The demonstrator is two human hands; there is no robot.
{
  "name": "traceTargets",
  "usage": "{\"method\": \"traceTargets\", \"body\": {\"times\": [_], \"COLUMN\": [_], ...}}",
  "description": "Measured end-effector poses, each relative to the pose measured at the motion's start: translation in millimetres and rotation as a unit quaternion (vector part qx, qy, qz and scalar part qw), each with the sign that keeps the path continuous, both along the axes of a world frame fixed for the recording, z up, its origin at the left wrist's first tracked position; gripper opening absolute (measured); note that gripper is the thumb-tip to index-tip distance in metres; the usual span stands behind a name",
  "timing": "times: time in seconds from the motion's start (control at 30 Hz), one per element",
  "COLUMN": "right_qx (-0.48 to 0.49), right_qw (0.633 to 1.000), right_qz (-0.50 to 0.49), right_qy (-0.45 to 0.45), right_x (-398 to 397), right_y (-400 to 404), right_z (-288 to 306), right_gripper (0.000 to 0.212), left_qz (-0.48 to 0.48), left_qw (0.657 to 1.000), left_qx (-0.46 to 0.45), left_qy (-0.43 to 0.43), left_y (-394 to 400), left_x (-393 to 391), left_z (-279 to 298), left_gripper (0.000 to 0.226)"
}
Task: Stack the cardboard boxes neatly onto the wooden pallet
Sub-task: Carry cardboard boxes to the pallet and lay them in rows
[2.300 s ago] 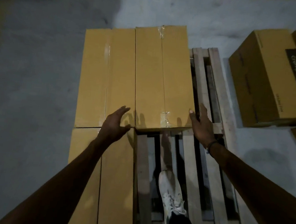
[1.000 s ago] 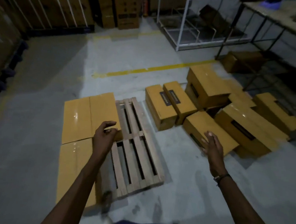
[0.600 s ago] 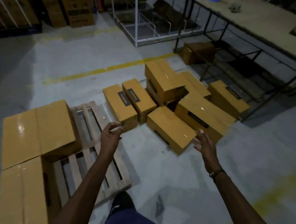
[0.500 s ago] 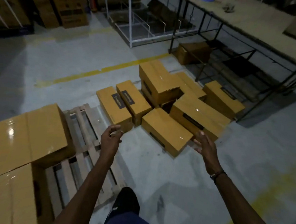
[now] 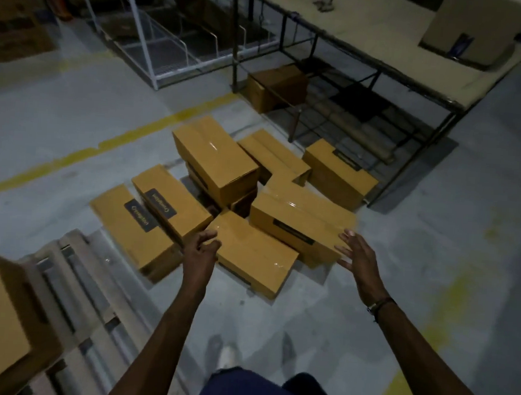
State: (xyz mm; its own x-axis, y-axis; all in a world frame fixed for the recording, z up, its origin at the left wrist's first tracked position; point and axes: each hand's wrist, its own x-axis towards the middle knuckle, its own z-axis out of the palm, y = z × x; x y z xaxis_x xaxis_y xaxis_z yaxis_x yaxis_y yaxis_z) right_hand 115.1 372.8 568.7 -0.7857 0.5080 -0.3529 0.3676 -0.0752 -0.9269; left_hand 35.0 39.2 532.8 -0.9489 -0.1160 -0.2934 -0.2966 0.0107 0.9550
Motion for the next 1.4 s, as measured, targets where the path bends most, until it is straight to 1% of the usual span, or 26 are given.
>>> {"method": "traceTargets", "body": {"times": [0.1, 0.23, 0.37, 0.47, 0.53, 0.67, 0.73, 0.8, 0.87, 0.93, 1.03, 1.1, 1.27, 1.4], "right_qx": [0.001, 0.005, 0.010, 0.019, 0.027, 0.037, 0.046, 0.056, 0.071, 0.094, 0.122, 0.132, 0.131, 0.127], "right_qw": [1.000, 1.000, 1.000, 0.999, 0.995, 0.978, 0.965, 0.951, 0.933, 0.914, 0.888, 0.878, 0.862, 0.844], "right_qz": [-0.017, -0.028, 0.003, 0.050, 0.100, 0.201, 0.254, 0.297, 0.346, 0.386, 0.430, 0.443, 0.465, 0.487], "right_qy": [-0.001, -0.012, -0.010, -0.011, -0.013, -0.031, -0.045, -0.060, -0.070, -0.085, -0.105, -0.125, -0.155, -0.187], "right_x": [-28, -64, -103, -136, -159, -214, -245, -277, -310, -342, -383, -408, -463, -493], "right_y": [43, 111, 188, 246, 281, 331, 346, 355, 362, 365, 375, 381, 397, 407], "right_z": [1, -4, -18, -29, -32, -26, -29, -38, -56, -77, -117, -142, -204, -260], "right_gripper": [0.036, 0.041, 0.033, 0.040, 0.042, 0.030, 0.029, 0.033, 0.044, 0.051, 0.056, 0.060, 0.069, 0.073], "left_qz": [-0.018, -0.017, 0.004, 0.037, 0.060, 0.124, 0.143, 0.171, 0.205, 0.232, 0.249, 0.263, 0.283, 0.281], "left_qw": [1.000, 1.000, 0.999, 0.998, 0.997, 0.991, 0.987, 0.981, 0.973, 0.964, 0.954, 0.946, 0.929, 0.926], "left_qx": [-0.007, -0.019, -0.034, -0.037, -0.039, -0.035, -0.039, -0.041, -0.041, -0.035, -0.019, -0.001, 0.007, 0.018], "left_qy": [-0.001, -0.015, -0.020, -0.019, -0.025, -0.048, -0.064, -0.084, -0.098, -0.123, -0.167, -0.192, -0.239, -0.251], "left_y": [43, 101, 166, 221, 258, 320, 341, 357, 372, 385, 404, 417, 441, 460], "left_x": [-35, -72, -97, -108, -112, -114, -119, -126, -135, -149, -163, -174, -206, -222], "left_z": [-1, -8, -24, -39, -49, -60, -65, -76, -92, -113, -152, -171, -205, -249], "left_gripper": [0.017, 0.015, 0.015, 0.016, 0.016, 0.018, 0.017, 0.018, 0.017, 0.022, 0.046, 0.058, 0.073, 0.078]}}
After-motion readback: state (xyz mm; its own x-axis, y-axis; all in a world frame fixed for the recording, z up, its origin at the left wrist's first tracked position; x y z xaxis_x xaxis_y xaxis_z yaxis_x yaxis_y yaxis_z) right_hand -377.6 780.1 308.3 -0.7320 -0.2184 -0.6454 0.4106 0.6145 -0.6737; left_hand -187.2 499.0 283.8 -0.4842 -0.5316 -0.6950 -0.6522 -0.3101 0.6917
